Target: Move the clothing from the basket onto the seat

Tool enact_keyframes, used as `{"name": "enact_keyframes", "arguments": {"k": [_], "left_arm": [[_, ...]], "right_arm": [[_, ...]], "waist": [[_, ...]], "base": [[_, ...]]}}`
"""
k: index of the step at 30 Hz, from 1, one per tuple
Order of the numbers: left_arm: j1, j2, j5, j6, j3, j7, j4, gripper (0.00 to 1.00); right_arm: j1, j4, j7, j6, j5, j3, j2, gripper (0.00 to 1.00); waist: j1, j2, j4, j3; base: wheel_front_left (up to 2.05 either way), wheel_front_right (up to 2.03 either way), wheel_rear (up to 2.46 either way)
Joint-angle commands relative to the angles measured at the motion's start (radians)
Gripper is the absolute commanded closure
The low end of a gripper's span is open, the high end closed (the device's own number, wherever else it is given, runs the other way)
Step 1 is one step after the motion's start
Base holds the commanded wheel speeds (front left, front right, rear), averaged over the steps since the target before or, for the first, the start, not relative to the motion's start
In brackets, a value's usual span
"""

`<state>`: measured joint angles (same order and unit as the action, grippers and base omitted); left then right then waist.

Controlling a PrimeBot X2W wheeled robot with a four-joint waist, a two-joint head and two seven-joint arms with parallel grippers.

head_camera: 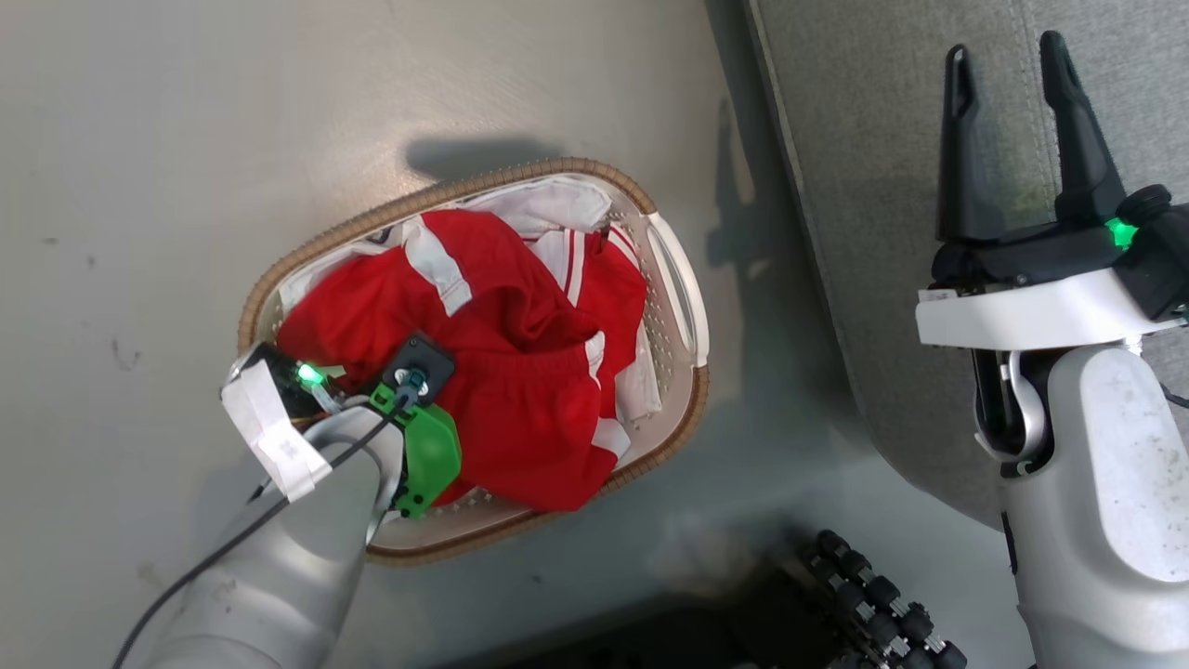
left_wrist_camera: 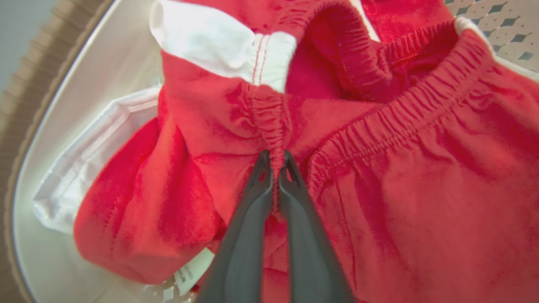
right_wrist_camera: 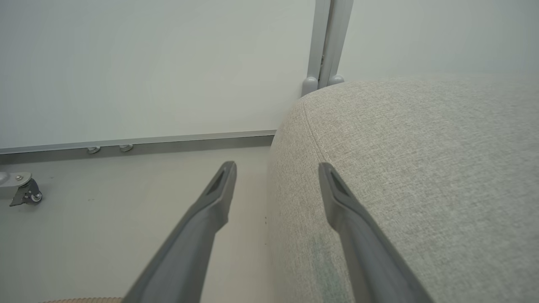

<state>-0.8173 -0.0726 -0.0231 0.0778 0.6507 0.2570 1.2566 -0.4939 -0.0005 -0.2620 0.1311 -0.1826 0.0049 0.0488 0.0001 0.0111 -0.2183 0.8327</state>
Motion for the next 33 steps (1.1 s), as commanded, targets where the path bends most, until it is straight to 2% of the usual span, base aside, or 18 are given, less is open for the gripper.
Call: {"name": "enact_keyframes", "arguments": {"k": [1,4,21,33], "left_arm": [[0.027,0.002,-0.012,-0.001,-0.002,0.008,-0.015,1.00],[0.056,0.004,-0.027,0.006,-0.004,0.008,-0.077,1.00],[0.330,-0.097,-0.078,0.007,-0.063,0.009,-0.581,1.00],[0.332,-0.190,-0.057,0.036,-0.037,0.009,-0.738,1.00]], "right_arm": [[0.019,0.008,-0.005,-0.001,0.010,0.003,0.003,0.00],[0.038,0.021,-0.005,-0.001,0.020,0.010,0.003,0.00],[0.245,0.107,-0.005,-0.001,0.104,0.005,0.003,0.00],[0.395,0.154,-0.005,-0.001,0.141,0.048,0.003,0.00]], "waist": [[-0.0001,-0.0111,0.012,-0.038],[-0.0001,-0.0111,0.022,-0.083],[-0.0001,-0.0111,0.116,-0.466],[-0.0001,-0.0111,0.155,-0.725]], "base": [[0.00,0.00,0.00],[0.00,0.00,0.00],[0.00,0.00,0.00],[0.00,0.00,0.00]]}}
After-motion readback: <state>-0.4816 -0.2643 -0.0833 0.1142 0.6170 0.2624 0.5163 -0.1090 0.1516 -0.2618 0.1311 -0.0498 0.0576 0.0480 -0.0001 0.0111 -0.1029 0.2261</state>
